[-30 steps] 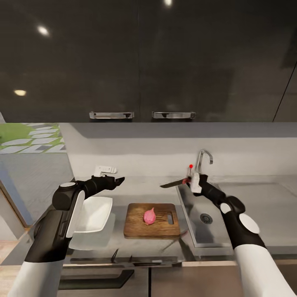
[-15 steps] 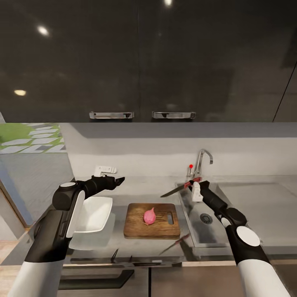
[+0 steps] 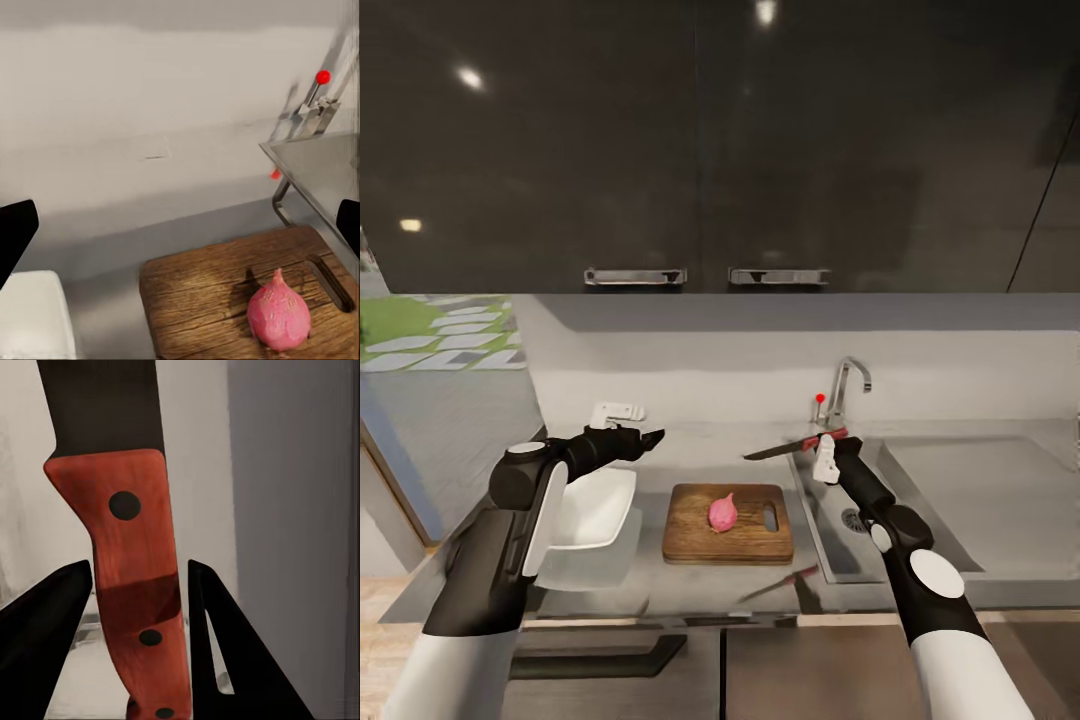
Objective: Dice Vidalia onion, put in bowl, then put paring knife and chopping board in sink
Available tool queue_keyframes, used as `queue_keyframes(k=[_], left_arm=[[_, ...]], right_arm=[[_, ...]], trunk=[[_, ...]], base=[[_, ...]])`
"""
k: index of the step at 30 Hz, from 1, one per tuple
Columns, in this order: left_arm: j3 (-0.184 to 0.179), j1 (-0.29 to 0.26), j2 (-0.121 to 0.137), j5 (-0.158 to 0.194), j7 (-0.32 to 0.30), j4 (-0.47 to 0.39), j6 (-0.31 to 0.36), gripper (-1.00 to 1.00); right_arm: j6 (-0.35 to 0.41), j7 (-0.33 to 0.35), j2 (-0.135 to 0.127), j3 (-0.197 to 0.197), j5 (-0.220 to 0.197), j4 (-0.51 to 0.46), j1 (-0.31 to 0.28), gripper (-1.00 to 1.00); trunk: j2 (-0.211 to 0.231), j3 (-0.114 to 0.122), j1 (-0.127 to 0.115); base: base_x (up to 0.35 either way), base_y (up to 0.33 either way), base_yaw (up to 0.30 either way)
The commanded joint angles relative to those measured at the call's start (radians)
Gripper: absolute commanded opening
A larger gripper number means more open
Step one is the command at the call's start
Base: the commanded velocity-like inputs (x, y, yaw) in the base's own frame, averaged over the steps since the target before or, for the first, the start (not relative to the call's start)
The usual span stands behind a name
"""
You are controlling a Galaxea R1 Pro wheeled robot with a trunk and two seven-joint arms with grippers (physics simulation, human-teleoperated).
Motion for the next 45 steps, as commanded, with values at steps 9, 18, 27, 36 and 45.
queue_keyframes(k=[9,18,27,36,45], left_arm=[[0.000,-0.001,0.000,0.002,-0.001,-0.001,0.007,1.00],[0.000,-0.001,0.000,0.002,-0.001,-0.001,0.007,1.00],[0.000,-0.001,0.000,0.002,-0.001,-0.001,0.007,1.00],[0.000,-0.001,0.000,0.002,-0.001,-0.001,0.007,1.00],[0.000,-0.001,-0.001,0.002,-0.001,-0.001,0.007,1.00]], right_arm=[[0.101,0.087,0.002,0.001,0.009,0.000,-0.001,-1.00],[0.175,0.087,0.002,0.055,0.010,0.044,-0.001,-1.00],[0.333,0.065,0.002,0.221,0.006,0.053,-0.001,-1.00],[0.337,-0.069,0.002,0.260,-0.041,0.053,0.023,-1.00],[0.339,-0.073,0.002,0.261,-0.046,0.053,0.037,-1.00]], trunk=[[-0.002,-0.002,0.000],[-0.002,-0.002,0.000],[-0.002,-0.002,0.000],[-0.002,-0.002,0.000],[-0.002,-0.002,0.000]], base=[[-0.037,0.000,0.000],[0.000,0.000,0.000],[0.000,0.000,0.000],[0.000,0.000,0.000],[-0.053,0.000,0.000]])
